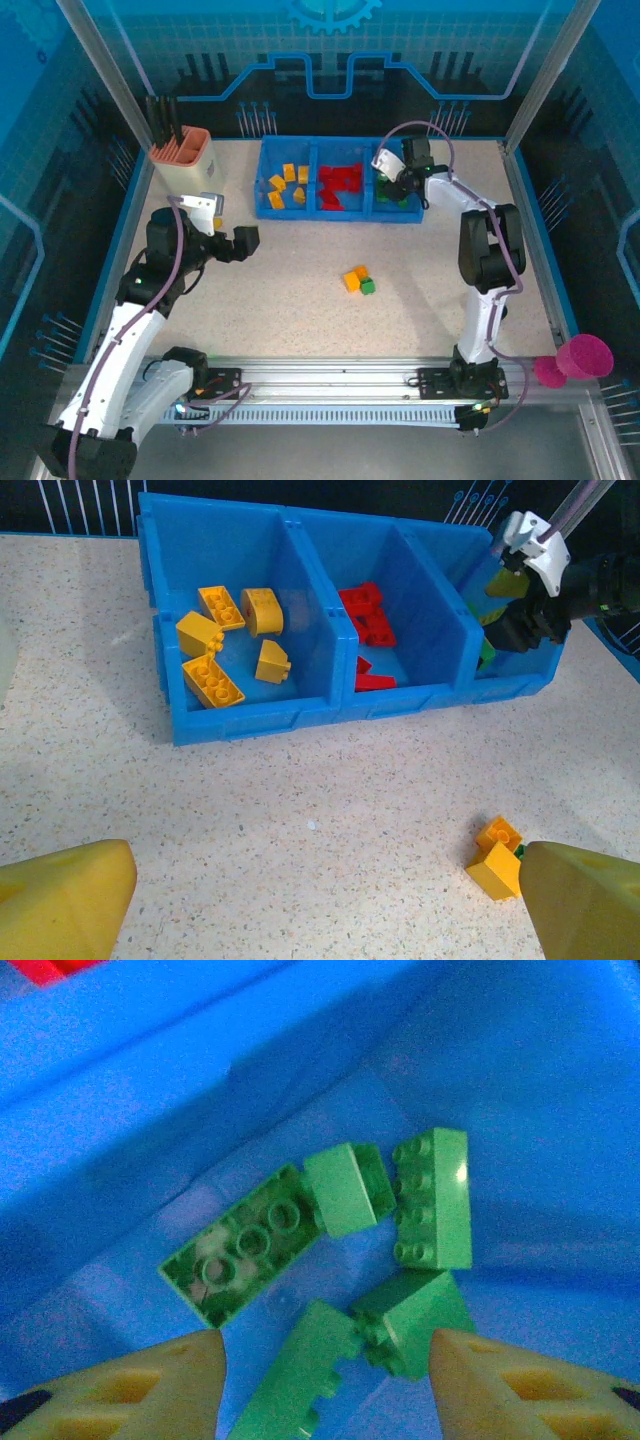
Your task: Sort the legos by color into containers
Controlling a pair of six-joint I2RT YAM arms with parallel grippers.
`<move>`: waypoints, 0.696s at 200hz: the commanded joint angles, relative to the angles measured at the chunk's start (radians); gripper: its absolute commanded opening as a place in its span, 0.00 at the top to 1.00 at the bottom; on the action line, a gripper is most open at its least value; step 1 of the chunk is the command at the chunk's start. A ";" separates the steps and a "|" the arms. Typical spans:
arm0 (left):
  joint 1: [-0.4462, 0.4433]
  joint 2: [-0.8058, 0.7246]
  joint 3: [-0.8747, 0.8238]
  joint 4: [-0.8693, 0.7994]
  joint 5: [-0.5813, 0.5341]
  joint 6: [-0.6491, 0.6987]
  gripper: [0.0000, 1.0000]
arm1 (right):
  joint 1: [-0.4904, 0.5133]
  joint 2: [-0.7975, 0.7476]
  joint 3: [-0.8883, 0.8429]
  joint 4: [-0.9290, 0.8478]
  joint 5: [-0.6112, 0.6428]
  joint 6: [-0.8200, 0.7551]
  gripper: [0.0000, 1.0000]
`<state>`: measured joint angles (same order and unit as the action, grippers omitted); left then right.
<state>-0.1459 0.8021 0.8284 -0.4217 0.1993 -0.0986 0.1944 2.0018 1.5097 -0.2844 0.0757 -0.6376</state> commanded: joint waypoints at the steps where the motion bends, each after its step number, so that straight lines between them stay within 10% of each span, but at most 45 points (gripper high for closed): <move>1: 0.009 -0.012 0.003 -0.006 0.007 0.003 0.01 | -0.014 -0.122 -0.037 -0.002 -0.002 0.051 0.41; 64: 0.009 -0.020 0.004 -0.002 0.002 0.001 0.01 | 0.071 -0.575 -0.340 0.011 0.138 0.228 0.33; 139: 0.010 0.015 0.012 -0.002 0.001 -0.002 0.01 | 0.218 -0.989 -0.613 -0.330 0.091 0.985 0.33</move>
<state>-0.1459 0.8116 0.8284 -0.4217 0.1993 -0.0990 0.3496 1.0443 0.9844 -0.4366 0.1917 0.0055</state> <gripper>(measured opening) 0.995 0.668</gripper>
